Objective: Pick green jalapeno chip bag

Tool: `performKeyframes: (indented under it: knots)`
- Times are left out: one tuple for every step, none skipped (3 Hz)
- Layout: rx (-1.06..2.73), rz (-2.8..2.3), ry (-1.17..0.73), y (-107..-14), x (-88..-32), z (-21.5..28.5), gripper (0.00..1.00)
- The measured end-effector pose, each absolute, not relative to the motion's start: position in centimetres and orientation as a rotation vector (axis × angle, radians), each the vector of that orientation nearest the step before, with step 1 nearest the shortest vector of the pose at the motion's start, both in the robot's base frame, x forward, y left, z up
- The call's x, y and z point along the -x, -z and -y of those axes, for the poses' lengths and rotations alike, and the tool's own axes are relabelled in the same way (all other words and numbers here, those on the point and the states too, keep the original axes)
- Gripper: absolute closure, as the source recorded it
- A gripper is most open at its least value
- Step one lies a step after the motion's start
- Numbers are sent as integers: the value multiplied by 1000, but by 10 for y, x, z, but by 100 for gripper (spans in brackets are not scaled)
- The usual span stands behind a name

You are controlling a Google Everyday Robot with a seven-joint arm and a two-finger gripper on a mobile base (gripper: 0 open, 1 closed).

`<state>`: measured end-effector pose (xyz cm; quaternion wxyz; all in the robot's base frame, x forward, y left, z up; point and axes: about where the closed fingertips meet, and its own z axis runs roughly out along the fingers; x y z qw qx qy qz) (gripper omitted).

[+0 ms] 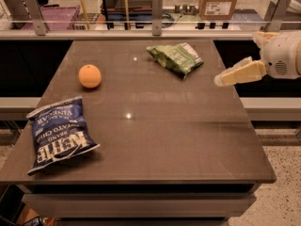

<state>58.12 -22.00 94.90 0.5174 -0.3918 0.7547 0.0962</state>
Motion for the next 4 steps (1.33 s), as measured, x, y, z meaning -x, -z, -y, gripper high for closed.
performKeyframes:
  knots:
    - [954,-1789,-288,-935,-597,205,0]
    - [948,-1776,-353,-915,-617,190,0]
    - [946,-1791,-396,-896,-634,176,0]
    - [928,-1819,-390,-885,-648,169,0]
